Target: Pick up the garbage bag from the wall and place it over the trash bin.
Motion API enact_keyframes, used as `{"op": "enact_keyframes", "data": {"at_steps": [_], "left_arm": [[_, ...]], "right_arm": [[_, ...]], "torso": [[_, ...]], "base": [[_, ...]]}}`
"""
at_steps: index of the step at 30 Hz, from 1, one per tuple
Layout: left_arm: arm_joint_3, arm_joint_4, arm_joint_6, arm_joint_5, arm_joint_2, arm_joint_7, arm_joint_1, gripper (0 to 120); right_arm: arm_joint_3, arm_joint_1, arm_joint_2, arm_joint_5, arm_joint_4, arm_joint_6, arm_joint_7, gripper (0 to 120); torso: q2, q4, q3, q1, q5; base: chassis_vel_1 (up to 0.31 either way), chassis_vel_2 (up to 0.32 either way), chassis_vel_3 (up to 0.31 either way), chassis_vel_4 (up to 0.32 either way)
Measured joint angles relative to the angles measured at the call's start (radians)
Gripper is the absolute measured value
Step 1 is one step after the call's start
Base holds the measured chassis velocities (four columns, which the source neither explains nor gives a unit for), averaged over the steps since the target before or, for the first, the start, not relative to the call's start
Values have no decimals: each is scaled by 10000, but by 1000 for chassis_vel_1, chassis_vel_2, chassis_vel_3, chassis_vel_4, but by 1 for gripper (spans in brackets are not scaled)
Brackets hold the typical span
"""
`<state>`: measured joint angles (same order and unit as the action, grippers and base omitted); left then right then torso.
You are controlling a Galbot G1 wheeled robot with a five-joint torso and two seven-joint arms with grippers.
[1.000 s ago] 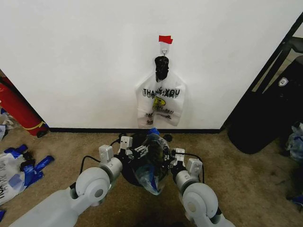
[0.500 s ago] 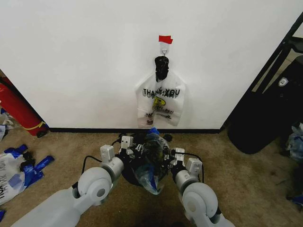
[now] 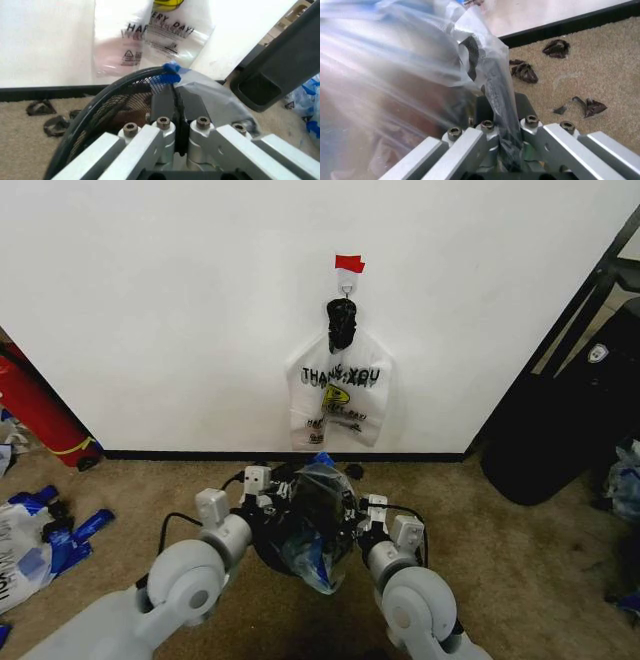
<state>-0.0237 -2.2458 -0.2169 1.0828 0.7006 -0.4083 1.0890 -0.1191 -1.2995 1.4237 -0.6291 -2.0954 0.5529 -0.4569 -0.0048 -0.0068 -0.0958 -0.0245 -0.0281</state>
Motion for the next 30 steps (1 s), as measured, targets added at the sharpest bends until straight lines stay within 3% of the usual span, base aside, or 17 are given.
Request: {"op": "enact_keyframes", "data": {"at_steps": [5, 10, 19, 30], "left_arm": [[-484, -453, 0, 107, -329, -41, 309, 0], [-710, -485, 1, 217, -441, -133, 212, 0], [-1036, -506, 21, 575, -1201, -231, 96, 0], [-1181, 537, -9, 1044, -1795, -209, -337, 0]], "right_arm": [[49, 84, 11, -79, 52, 1, 0, 0], [64, 62, -34, -93, 56, 1, 22, 0], [34, -24, -184, -149, 17, -39, 141, 0], [-108, -323, -535, -110, -110, -290, 498, 0]], "torso": [[0, 0, 0, 0, 0], [0, -2, 0, 0, -1], [0, 0, 0, 0, 1], [0, -1, -1, 0, 0]], "base": [[0, 0, 0, 0], [0, 0, 0, 0], [0, 0, 0, 0], [0, 0, 0, 0]]}}
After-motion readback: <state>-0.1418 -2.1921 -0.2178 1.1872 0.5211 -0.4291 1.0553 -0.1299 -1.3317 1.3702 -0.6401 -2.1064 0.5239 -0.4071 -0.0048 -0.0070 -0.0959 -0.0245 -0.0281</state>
